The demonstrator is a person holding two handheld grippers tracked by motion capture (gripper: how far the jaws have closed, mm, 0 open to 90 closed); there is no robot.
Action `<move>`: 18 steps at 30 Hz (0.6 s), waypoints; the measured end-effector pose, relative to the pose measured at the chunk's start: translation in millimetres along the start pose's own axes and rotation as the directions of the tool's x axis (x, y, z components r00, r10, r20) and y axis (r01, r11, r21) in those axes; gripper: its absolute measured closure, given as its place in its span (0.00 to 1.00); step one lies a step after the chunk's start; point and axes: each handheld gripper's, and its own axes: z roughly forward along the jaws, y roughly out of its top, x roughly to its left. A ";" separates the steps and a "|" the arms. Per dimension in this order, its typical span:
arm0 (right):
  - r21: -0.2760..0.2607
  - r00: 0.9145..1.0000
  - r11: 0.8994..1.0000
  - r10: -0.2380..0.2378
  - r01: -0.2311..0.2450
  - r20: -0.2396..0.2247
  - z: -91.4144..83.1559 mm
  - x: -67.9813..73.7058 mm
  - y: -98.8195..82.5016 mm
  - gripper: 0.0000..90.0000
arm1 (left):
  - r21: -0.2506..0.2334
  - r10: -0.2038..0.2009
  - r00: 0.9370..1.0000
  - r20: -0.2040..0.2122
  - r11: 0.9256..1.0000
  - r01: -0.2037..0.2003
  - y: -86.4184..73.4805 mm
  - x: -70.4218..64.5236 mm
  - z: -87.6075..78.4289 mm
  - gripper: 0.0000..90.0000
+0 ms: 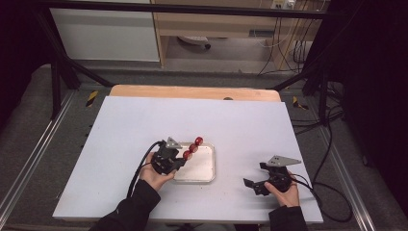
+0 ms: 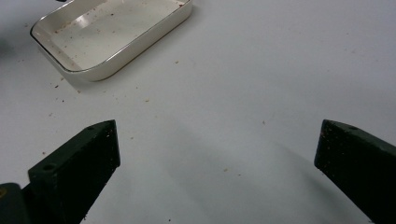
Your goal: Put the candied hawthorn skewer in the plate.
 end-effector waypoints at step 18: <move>-0.004 1.000 1.000 0.001 -0.001 -0.008 -0.8 0.0 -1.8 0.01 | 0.123 0.019 0.998 -0.056 0.992 -0.012 -2.1 -8.2 17.2 0.97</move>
